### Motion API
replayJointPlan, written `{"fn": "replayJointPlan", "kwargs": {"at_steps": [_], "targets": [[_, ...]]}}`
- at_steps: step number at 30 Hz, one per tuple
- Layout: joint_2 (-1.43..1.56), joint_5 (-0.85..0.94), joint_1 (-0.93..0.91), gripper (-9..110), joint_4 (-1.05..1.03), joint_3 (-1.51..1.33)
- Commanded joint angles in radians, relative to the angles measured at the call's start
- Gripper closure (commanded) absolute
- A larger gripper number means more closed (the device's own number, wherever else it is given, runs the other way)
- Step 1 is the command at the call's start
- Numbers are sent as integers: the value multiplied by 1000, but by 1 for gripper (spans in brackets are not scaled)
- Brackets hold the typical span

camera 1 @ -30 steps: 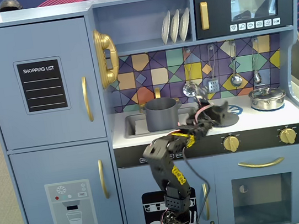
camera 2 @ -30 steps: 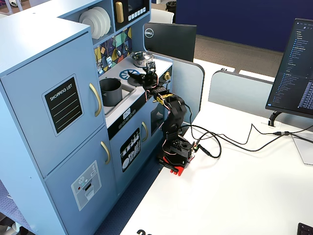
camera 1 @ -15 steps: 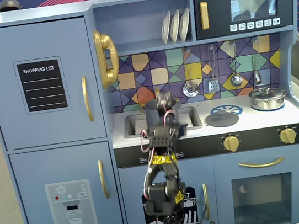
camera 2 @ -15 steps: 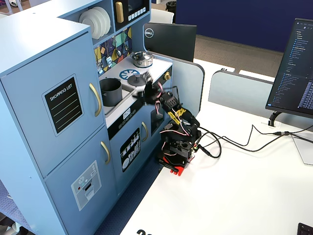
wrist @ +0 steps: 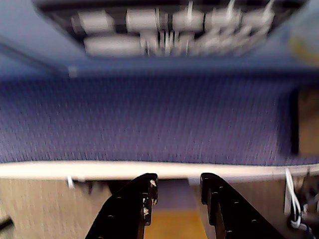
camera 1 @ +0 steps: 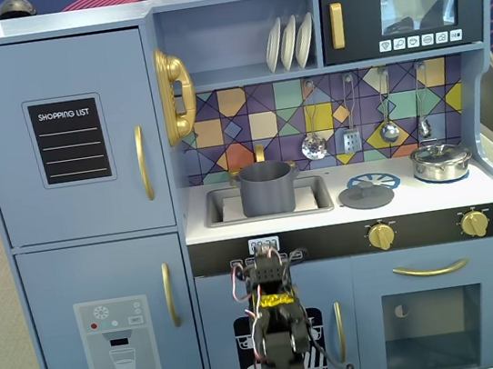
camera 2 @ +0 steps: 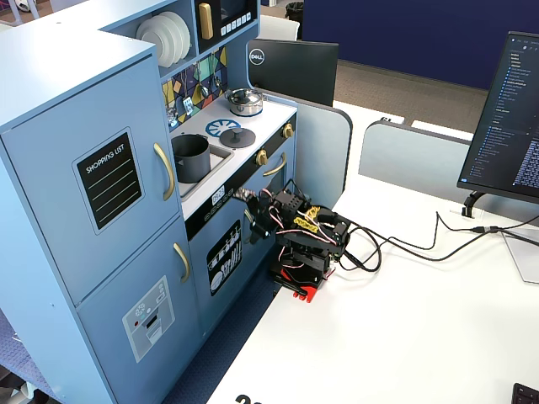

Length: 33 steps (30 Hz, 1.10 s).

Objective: Take off the lid from the gray recipient and place it on the counter

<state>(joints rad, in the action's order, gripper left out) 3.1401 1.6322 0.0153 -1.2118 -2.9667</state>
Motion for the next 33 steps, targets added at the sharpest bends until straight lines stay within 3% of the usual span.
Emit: {"fn": "replayJointPlan", "kwargs": {"at_steps": [1, 6, 9, 13, 33], "targets": [[37, 66, -15, 102, -86, -34], [37, 127, 0, 100, -262, -35], [38, -26, 5, 98, -307, -35], [38, -121, 5, 96, -318, -35], [38, -120, 2, 93, -318, -35]]}}
